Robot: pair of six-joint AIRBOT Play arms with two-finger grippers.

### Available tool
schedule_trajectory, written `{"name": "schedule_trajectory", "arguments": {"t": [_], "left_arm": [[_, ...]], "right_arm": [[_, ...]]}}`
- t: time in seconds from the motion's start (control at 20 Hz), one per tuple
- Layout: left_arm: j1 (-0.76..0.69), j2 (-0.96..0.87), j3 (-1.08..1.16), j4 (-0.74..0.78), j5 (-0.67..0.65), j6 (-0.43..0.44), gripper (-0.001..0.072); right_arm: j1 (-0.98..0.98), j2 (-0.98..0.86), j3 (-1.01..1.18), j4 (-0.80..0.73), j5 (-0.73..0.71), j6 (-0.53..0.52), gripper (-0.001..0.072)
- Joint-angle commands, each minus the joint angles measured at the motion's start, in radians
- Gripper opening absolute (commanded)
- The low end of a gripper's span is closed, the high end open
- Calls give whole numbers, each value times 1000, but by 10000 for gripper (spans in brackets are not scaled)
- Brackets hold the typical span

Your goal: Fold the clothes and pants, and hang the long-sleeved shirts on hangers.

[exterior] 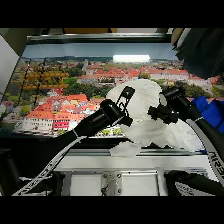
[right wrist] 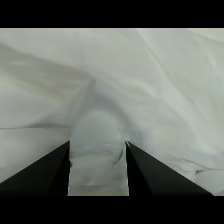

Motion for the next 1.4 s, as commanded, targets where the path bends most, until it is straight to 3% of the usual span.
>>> {"name": "schedule_trajectory", "arguments": {"t": [0.0,0.05,0.1,0.15,0.25,0.45,0.65,0.85,1.05,1.15,1.35], "left_arm": [[3,2,1,1,-24,25,11],[4,5,1,2,-28,30,11],[6,13,1,2,-29,30,11],[12,25,1,2,-28,30,11],[18,66,1,6,-32,36,11],[50,225,32,5,-78,107,11],[64,376,303,-3,-60,158,10],[39,401,640,8,12,240,10],[69,372,777,6,36,253,10],[106,409,649,6,32,217,10],[220,486,299,-10,-123,85,10]], "right_arm": [[1,-3,1,-10,66,-136,370],[1,-3,1,-15,72,-180,299],[1,-3,1,-15,72,-226,88],[1,-3,1,-15,72,-252,11],[0,10,1,-15,62,-313,10],[-5,126,146,-38,71,-569,9],[-8,181,664,-19,187,-624,7],[-5,188,1099,23,141,-595,7],[-5,269,1058,133,-14,-523,7],[-5,299,961,132,-6,-499,7],[-5,341,718,137,107,-499,7]]}}
